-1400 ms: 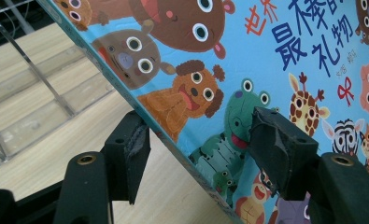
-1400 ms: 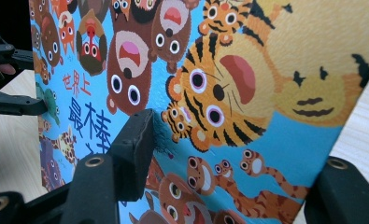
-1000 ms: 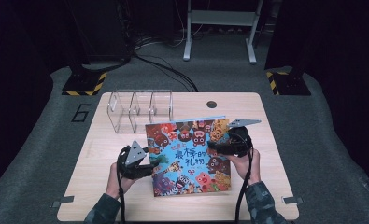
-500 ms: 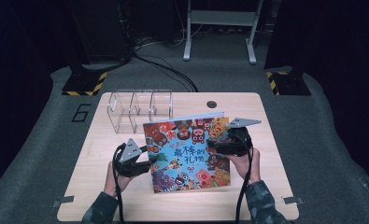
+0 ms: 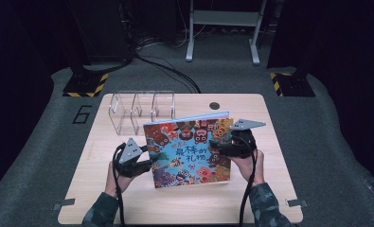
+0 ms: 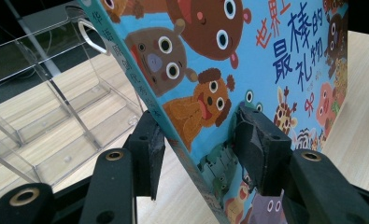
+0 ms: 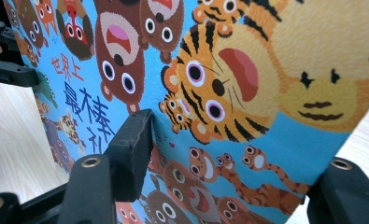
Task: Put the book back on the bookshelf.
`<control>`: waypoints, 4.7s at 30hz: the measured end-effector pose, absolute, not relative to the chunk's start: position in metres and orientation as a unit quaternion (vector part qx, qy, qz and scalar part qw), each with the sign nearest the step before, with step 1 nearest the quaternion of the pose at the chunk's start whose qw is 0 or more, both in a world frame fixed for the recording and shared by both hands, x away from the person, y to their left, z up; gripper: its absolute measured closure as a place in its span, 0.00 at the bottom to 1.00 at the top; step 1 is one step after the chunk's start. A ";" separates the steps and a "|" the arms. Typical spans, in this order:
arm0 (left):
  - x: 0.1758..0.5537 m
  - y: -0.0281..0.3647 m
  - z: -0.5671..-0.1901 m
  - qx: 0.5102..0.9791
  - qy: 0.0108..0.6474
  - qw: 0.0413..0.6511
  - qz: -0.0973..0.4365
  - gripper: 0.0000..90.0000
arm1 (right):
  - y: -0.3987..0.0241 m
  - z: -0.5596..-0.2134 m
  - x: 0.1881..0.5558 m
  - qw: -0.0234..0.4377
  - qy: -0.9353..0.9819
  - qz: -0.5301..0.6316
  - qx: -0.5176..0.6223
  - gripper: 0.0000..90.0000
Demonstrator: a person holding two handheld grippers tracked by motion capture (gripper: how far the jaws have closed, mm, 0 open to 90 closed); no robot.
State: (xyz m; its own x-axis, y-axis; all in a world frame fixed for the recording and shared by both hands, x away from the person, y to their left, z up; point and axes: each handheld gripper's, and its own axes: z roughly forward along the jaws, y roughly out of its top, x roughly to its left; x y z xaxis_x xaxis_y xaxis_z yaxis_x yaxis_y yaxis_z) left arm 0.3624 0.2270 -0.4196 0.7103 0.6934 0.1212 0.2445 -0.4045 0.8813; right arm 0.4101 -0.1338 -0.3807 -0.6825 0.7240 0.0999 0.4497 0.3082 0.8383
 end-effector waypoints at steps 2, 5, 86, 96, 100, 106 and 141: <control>0.362 0.227 -0.419 0.802 0.290 0.460 0.249 0.59 | -0.134 -0.380 0.410 0.152 0.796 0.458 0.367 0.43; 0.362 0.226 -0.418 0.799 0.287 0.462 0.257 0.60 | -0.134 -0.380 0.409 0.158 0.797 0.458 0.362 0.43; 0.382 0.219 -0.337 0.820 0.205 0.519 0.129 0.81 | -0.159 -0.382 0.402 0.181 0.783 0.462 0.375 0.40; 0.382 0.217 -0.332 0.829 0.211 0.501 0.128 0.79 | -0.154 -0.384 0.409 0.169 0.780 0.475 0.371 0.44; 0.385 0.219 -0.330 0.826 0.215 0.510 0.103 0.79 | -0.157 -0.385 0.408 0.168 0.777 0.481 0.371 0.45; 0.389 0.214 -0.332 0.837 0.209 0.499 0.080 0.70 | -0.156 -0.385 0.406 0.172 0.776 0.481 0.371 0.45; 0.402 0.179 -0.313 0.862 0.196 0.458 0.087 0.81 | -0.153 -0.384 0.405 0.181 0.779 0.475 0.368 0.43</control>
State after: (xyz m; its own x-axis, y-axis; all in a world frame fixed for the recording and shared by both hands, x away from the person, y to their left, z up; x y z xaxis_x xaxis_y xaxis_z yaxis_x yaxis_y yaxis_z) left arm 0.4022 0.1785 -0.3134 0.9081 0.4177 -0.0302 0.2586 -0.5028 0.8248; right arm 0.4051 -0.1533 -0.3837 -0.6633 0.7452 0.0678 0.4016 0.2781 0.8725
